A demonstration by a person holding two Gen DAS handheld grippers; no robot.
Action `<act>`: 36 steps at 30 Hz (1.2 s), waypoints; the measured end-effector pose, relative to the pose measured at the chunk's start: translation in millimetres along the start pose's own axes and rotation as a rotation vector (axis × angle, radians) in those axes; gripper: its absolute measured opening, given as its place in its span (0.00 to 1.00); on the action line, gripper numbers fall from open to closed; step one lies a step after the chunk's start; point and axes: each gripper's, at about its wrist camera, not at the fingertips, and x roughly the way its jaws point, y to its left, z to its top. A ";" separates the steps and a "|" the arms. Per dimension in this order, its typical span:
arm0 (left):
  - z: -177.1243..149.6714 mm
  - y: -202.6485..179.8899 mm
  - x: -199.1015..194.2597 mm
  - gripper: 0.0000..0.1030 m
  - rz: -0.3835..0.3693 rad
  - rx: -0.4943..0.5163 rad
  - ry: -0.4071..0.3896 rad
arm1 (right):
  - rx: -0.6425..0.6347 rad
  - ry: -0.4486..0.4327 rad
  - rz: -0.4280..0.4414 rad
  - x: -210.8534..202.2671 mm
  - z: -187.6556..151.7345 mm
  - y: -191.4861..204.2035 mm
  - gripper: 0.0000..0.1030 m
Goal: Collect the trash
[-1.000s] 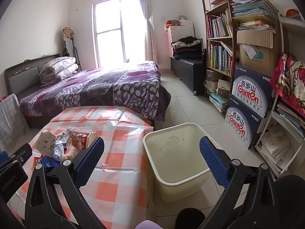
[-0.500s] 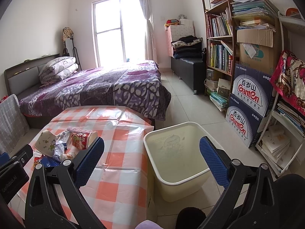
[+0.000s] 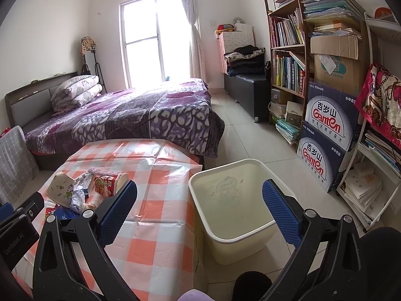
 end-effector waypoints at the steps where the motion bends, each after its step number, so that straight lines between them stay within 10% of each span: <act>1: -0.2 1.3 0.4 0.84 0.000 0.000 0.000 | -0.001 -0.001 0.000 0.1 0.2 0.0 0.93; 22: -8.0 26.9 22.7 0.84 -0.011 0.001 0.095 | 0.022 0.050 0.026 9.4 -0.4 11.5 0.93; 29: 20.3 53.6 71.7 0.92 0.029 0.044 0.174 | 0.123 0.318 0.122 45.9 27.4 14.5 0.93; 36: 66.7 95.9 156.0 0.93 0.008 0.091 0.356 | -0.138 0.481 0.101 107.1 36.7 61.4 0.93</act>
